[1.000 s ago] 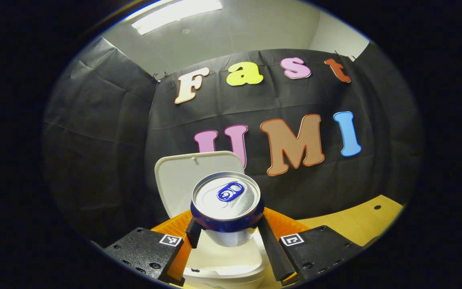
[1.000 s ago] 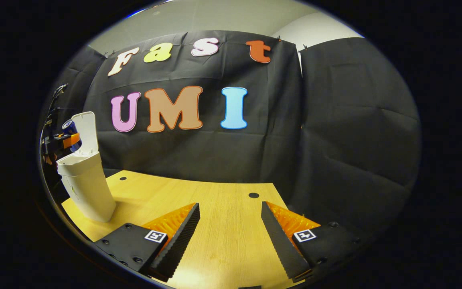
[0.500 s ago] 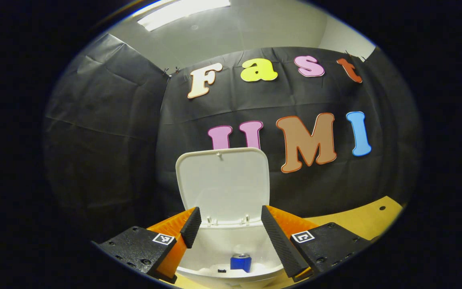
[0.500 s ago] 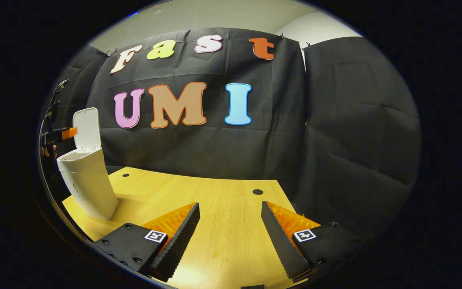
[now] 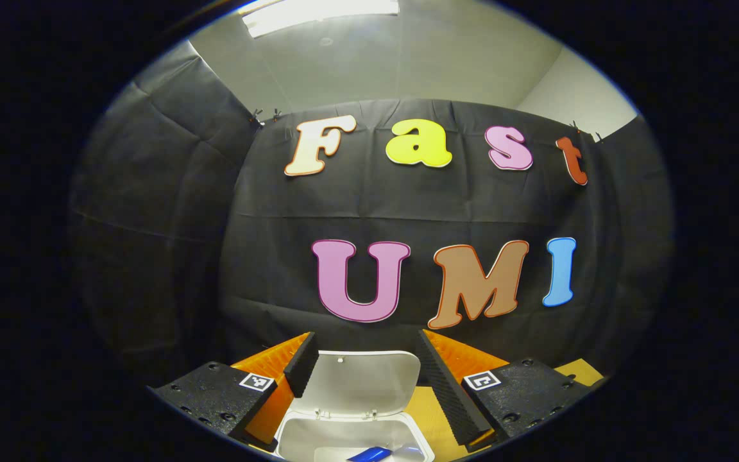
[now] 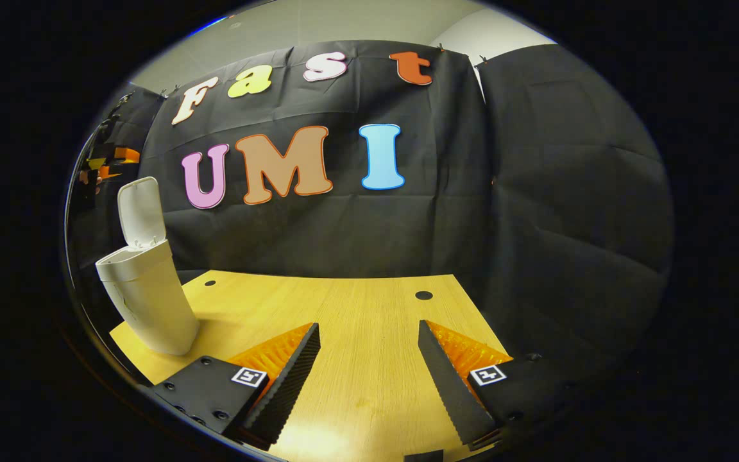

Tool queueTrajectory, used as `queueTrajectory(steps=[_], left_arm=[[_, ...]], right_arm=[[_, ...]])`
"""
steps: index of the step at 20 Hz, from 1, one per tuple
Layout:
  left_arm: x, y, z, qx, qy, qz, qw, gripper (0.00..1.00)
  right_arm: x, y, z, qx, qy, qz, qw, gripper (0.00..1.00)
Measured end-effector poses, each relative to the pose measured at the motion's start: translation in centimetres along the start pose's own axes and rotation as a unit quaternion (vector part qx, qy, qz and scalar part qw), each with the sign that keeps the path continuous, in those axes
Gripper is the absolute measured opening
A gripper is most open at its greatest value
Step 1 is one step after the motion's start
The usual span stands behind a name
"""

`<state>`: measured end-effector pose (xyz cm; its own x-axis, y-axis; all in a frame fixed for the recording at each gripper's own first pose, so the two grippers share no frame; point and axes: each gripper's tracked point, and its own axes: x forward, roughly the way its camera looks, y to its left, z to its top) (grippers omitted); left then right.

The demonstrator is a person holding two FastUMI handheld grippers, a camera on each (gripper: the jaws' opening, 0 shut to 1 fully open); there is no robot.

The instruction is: Press the lid of the desktop garbage bin to open it, pick up the crumpled paper on the desktop and throw it into the bin, then pick up the pop can on the desktop and drop it into the bin, and finally close the garbage bin lid.

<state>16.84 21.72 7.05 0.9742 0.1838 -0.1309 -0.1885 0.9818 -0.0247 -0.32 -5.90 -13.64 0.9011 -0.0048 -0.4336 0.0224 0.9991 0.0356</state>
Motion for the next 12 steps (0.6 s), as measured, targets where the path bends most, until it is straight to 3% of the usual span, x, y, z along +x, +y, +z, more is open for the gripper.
queueTrajectory(steps=[3,7,9,12], left_arm=[[3.5,-0.1,0.1,0.005,0.024,-0.007,1.000,0.91],[6.8,0.4,-3.2,-0.021,0.094,-0.008,0.995,0.92],[6.9,0.9,-5.4,-0.031,0.129,0.004,0.991,0.92],[6.1,0.8,-5.4,-0.015,0.119,0.004,0.993,0.90]], right_arm=[[-0.8,-1.8,-0.4,0.004,0.002,-0.020,1.000,0.99],[-1.8,-4.1,-0.7,0.013,0.004,-0.048,0.999,0.99],[-2.2,-4.8,-0.9,0.016,0.006,-0.057,0.998,0.99],[-2.2,-4.9,-0.9,0.016,0.007,-0.063,0.998,0.99]])
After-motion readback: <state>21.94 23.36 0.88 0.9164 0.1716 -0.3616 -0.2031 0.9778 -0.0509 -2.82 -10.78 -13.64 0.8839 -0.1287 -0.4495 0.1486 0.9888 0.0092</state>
